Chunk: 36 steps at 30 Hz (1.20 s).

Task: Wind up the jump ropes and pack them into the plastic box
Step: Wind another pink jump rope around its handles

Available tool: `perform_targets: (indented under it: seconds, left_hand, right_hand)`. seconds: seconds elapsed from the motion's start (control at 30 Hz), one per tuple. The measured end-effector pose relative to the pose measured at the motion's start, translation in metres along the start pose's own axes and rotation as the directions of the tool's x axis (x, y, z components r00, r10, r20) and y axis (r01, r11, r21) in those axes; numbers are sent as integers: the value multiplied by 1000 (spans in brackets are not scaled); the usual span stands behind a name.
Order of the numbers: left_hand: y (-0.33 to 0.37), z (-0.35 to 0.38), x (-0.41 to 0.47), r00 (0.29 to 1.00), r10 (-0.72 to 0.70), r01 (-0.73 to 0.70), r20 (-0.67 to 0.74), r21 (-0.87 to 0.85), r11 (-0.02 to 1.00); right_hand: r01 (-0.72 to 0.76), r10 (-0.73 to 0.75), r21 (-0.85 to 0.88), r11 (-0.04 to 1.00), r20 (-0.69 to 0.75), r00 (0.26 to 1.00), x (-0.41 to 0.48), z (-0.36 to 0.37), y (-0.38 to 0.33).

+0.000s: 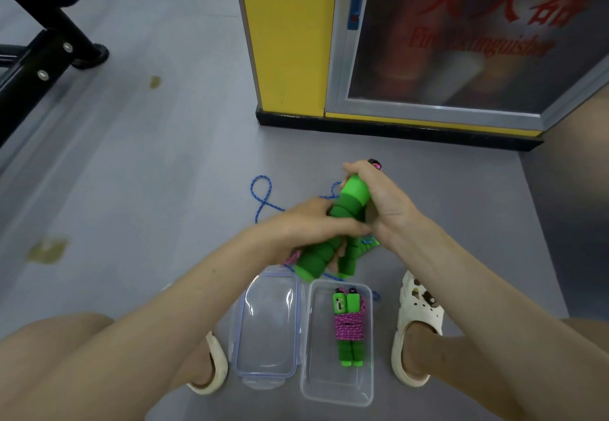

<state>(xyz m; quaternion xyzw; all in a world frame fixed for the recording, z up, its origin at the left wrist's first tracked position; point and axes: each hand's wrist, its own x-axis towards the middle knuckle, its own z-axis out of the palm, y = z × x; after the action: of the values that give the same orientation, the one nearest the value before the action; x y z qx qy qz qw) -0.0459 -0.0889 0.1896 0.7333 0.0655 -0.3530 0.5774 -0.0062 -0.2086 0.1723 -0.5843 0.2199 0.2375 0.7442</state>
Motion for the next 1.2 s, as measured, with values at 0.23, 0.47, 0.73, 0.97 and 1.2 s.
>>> perform_targets:
  seconds: [0.23, 0.47, 0.73, 0.97, 1.2]
  left_hand:
    - [-12, 11, 0, 997, -52, 44, -53, -139, 989]
    - [-13, 14, 3, 947, 127, -77, -294, 175, 982]
    - [-13, 10, -2, 989, -24, 10, -149, -96, 995]
    - [-3, -5, -9, 994, -18, 49, 107, -292, 955]
    - [-16, 6, -1, 922, 153, 12, -357, 421, 907]
  right_hand:
    - [34, -32, -132, 991, 15, 999, 1, 2, 9]
    - [81, -89, -128, 988, -61, 994, 1, 4, 9]
    - [60, -43, -200, 978, 90, 995, -4, 8, 13]
    - [132, -131, -7, 991, 56, 990, -1, 1, -4]
    - [198, -186, 58, 978, -176, 967, 0, 1, -3]
